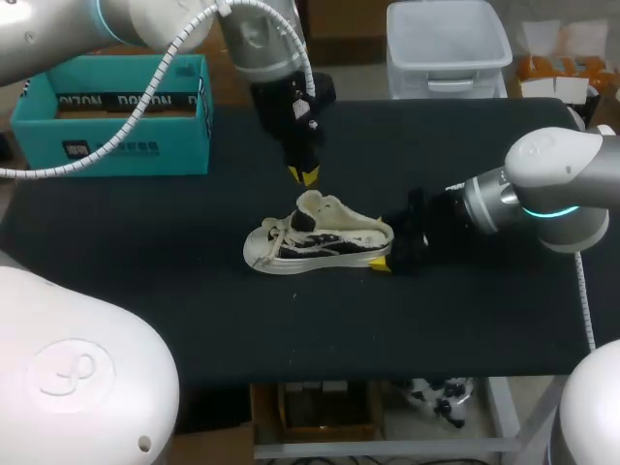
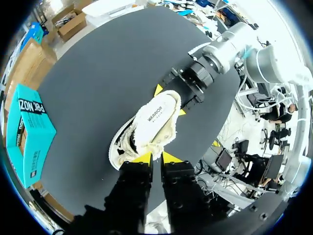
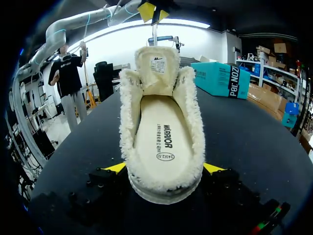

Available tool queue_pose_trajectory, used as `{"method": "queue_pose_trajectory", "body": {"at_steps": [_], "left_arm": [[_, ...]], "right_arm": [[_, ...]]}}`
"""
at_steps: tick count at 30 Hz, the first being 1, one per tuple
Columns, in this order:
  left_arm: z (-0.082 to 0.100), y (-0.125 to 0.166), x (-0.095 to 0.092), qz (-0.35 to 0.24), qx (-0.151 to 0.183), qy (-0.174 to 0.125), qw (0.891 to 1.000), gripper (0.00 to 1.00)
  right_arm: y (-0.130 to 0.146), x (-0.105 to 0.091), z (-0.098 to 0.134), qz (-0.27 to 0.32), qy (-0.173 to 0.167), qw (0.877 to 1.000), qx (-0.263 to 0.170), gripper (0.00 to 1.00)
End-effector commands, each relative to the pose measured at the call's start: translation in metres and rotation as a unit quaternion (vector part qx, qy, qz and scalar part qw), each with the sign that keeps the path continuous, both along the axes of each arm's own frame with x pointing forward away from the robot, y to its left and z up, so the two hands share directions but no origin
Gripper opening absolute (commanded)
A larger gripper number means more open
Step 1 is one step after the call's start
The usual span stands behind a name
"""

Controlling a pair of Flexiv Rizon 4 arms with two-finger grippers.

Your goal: Open the shoe tongue, take the insole out of the shoe, put the insole back into the shoe, and pack the shoe into the shoebox

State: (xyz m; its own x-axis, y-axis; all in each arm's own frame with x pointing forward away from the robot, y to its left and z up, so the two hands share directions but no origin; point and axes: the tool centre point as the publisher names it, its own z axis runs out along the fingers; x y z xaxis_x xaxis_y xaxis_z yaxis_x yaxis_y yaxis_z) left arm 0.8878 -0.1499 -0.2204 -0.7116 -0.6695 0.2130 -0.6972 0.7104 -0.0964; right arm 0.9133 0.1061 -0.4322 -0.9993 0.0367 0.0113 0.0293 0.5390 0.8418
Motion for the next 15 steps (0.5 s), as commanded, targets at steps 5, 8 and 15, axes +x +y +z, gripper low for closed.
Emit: {"method": "queue_pose_trajectory", "body": {"at_steps": [5, 8, 15], "left_arm": [[-0.0025, -0.0038, -0.002, -0.451, 0.096, -0.051, 0.886, 0.0], [-0.0025, -0.0038, -0.002, -0.451, 0.096, -0.051, 0.886, 0.0], [-0.0025, -0.0038, -0.002, -0.451, 0.096, -0.051, 0.886, 0.0]], "right_arm": [[-0.001, 0.0031, -0.0084, 0.0, -0.001, 1.0, 0.002, 0.0], [-0.001, 0.0031, -0.0084, 0.0, -0.001, 1.0, 0.002, 0.0], [-0.001, 0.0031, -0.0084, 0.0, -0.001, 1.0, 0.002, 0.0]]}}
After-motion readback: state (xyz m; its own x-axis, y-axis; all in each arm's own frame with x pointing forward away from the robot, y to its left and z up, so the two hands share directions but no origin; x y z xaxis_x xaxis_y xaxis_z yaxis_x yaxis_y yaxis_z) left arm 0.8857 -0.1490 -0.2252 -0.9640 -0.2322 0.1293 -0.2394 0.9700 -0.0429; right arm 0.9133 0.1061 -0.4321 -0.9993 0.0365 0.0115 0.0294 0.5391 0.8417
